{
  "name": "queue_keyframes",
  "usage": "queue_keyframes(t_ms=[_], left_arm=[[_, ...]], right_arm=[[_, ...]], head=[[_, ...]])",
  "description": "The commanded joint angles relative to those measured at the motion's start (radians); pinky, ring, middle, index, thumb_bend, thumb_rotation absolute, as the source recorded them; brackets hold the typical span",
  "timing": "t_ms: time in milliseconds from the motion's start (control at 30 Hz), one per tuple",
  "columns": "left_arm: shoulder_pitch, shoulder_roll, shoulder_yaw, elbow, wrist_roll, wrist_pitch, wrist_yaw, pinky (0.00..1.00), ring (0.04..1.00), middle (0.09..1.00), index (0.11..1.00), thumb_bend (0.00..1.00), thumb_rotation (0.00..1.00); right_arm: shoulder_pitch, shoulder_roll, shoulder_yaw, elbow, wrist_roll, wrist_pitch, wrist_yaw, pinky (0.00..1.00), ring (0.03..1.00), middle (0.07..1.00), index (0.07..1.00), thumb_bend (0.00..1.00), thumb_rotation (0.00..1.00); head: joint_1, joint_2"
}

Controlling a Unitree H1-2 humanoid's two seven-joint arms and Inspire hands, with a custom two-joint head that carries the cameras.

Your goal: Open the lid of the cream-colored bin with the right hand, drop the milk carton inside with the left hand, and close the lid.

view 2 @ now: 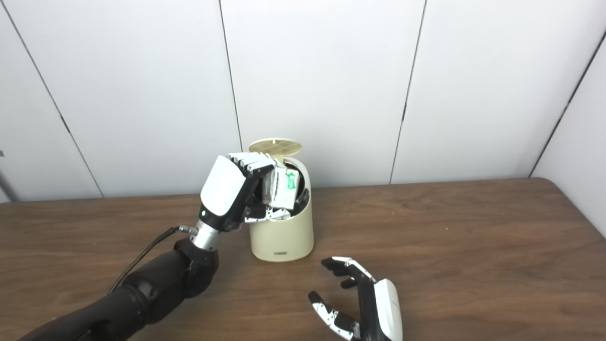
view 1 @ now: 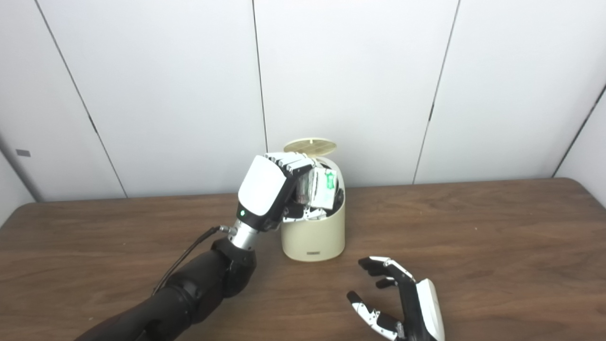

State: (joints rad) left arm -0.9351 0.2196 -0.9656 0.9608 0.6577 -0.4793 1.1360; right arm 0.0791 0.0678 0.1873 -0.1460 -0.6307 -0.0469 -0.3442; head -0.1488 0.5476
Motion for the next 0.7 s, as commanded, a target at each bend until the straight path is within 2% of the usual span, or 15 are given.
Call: queue_keyframes(t_ms=[0, 433, 667], left_arm=[[-0.006, 0.036, -0.002, 0.009, 0.007, 0.009, -0.003, 0.29, 0.406, 0.499, 0.499, 0.50, 0.00], [0.010, 0.065, 0.030, -0.009, -0.009, 0.009, -0.034, 0.29, 0.394, 0.483, 0.527, 0.50, 0.00], [0.024, 0.065, 0.041, -0.029, -0.028, 0.009, -0.040, 0.30, 0.404, 0.489, 0.519, 0.50, 0.00]], right_arm=[[0.000, 0.004, 0.001, -0.030, 0.002, -0.021, -0.001, 0.55, 0.659, 0.662, 0.631, 0.33, 0.07], [-0.001, 0.004, 0.002, -0.029, 0.000, -0.017, 0.002, 0.55, 0.655, 0.661, 0.629, 0.33, 0.06], [-0.002, 0.003, 0.000, -0.030, 0.002, -0.014, 0.007, 0.55, 0.660, 0.664, 0.632, 0.33, 0.10]], head=[[-0.001, 0.001], [0.004, 0.003], [0.004, 0.003]])
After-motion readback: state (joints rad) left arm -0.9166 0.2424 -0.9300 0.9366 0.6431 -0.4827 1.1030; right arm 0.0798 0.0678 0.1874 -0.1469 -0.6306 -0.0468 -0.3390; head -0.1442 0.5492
